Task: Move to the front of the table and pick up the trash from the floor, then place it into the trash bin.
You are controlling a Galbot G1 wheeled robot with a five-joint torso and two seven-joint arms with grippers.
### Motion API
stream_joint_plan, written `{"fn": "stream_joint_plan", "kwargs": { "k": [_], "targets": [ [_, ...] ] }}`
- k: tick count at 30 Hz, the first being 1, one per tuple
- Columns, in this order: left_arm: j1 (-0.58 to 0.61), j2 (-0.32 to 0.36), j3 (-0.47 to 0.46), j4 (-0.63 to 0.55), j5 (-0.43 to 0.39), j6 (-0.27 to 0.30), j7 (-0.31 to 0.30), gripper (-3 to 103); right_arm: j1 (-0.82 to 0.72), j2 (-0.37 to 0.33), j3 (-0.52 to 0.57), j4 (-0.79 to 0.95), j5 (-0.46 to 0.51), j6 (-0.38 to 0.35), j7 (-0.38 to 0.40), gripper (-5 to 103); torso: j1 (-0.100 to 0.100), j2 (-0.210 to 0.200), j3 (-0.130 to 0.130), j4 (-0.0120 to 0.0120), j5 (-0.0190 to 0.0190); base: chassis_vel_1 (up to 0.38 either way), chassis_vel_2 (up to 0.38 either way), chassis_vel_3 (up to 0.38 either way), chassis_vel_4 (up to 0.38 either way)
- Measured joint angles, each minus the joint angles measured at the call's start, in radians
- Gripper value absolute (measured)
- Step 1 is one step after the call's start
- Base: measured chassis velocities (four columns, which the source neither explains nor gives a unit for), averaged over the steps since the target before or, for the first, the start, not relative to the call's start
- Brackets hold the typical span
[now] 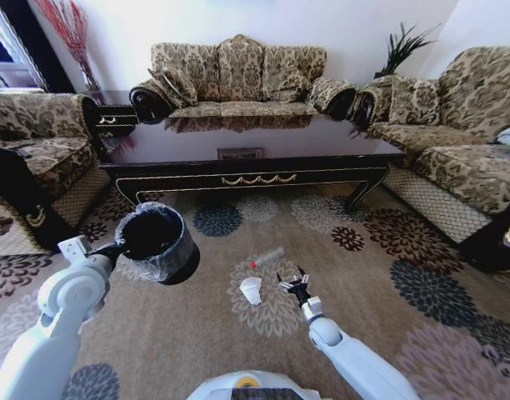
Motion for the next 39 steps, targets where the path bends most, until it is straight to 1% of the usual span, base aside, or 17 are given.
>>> {"fn": "stream_joint_plan", "kwargs": {
  "k": [4,5,8,9,10,11,15,16,17,18,20,23,26,32,35,38,39],
  "targets": [
    [-0.011,-0.004,0.0,0.004,-0.002,0.0,0.013,4,0.053,-0.048,-0.075,0.015,0.094,-0.115,0.055,100,0.0,0.0,0.0,-0.0005,0.0,0.0,0.0,0.0,0.0],
    [-0.011,-0.004,0.0,0.004,-0.002,0.0,0.013,4,0.053,-0.048,-0.075,0.015,0.094,-0.115,0.055,100,0.0,0.0,0.0,-0.0005,0.0,0.0,0.0,0.0,0.0],
    [-0.019,-0.008,0.0,0.011,-0.002,0.0,0.02,4,0.088,-0.064,-0.11,0.013,0.16,-0.177,0.079,100,0.0,0.0,0.0,-0.0005,-0.0001,0.0,0.0,0.0,0.0],
    [-0.026,-0.011,0.002,0.014,-0.002,0.0,0.021,4,0.108,-0.065,-0.126,0.005,0.203,-0.211,0.089,100,0.0,0.0,0.0,-0.0003,-0.0001,0.0,0.0,0.0,0.0],
    [-0.026,-0.011,0.002,0.014,-0.002,0.0,0.021,4,0.108,-0.065,-0.126,0.005,0.203,-0.211,0.089,100,0.0,0.0,0.0,-0.0003,-0.0001,0.0,0.0,0.0,0.0],
    [-0.033,-0.016,0.007,0.015,-0.002,0.0,0.021,4,0.135,-0.061,-0.145,-0.023,0.238,-0.236,0.092,100,0.0,0.0,0.0,-0.0003,0.0,0.0,0.0,0.0,0.0],
    [-0.04,-0.026,0.018,0.007,0.006,0.001,0.024,4,0.176,-0.041,-0.168,-0.084,0.254,-0.278,0.102,100,0.0,0.0,0.0,-0.0003,-0.0001,0.0,0.0,0.0,0.0],
    [-0.041,-0.029,0.022,0.001,0.01,0.001,0.026,4,0.19,-0.031,-0.174,-0.108,0.263,-0.3,0.113,100,0.0,0.0,0.0,-0.0004,0.0001,0.0,0.0,0.0,0.0],
    [-0.042,-0.031,0.026,-0.008,0.015,0.002,0.028,4,0.208,-0.016,-0.177,-0.137,0.292,-0.341,0.135,100,0.0,0.0,0.0,-0.0004,0.0,0.0,0.0,0.0,0.0],
    [-0.042,-0.031,0.026,-0.008,0.015,0.002,0.028,4,0.208,-0.016,-0.177,-0.137,0.292,-0.341,0.135,100,0.0,0.0,0.0,-0.0004,0.0,0.0,0.0,0.0,0.0],
    [-0.046,-0.032,0.028,-0.017,0.021,0.003,0.03,4,0.222,0.0,-0.178,-0.157,0.339,-0.37,0.155,100,0.0,0.0,0.0,-0.0003,0.0001,0.0,0.0,0.0,0.0],
    [-0.051,-0.032,0.028,-0.02,0.03,0.003,0.035,4,0.231,0.012,-0.177,-0.177,0.366,-0.375,0.16,100,0.0,0.0,0.0,-0.0003,0.0,0.0,0.0,0.0,0.0],
    [-0.051,-0.035,0.027,-0.029,0.04,0.003,0.041,4,0.25,0.047,-0.158,-0.234,0.387,-0.368,0.161,100,0.0,0.0,0.0,-0.0003,0.0001,0.0,0.0,0.0,0.0],
    [-0.043,-0.04,0.026,-0.038,0.041,0.003,0.043,4,0.266,0.096,-0.12,-0.304,0.386,-0.345,0.151,100,0.0,0.0,0.0,-0.0003,0.0,0.0,0.0,0.0,0.0],
    [-0.044,-0.033,0.023,-0.044,0.04,0.002,0.043,4,0.278,0.129,-0.092,-0.359,0.368,-0.323,0.127,100,0.0,0.0,0.0,-0.0003,0.0,0.0,0.0,0.0,0.0],
    [-0.044,-0.03,0.021,-0.047,0.039,0.001,0.042,4,0.281,0.138,-0.083,-0.376,0.362,-0.317,0.12,100,0.0,0.0,0.0,-0.0003,0.0,0.0,0.0,0.0,0.0],
    [-0.044,-0.026,0.018,-0.051,0.037,0.001,0.042,4,0.283,0.152,-0.065,-0.404,0.354,-0.308,0.107,100,0.0,0.0,0.0,-0.0003,0.0,0.0,0.0,0.0,0.0]
  ]
}}
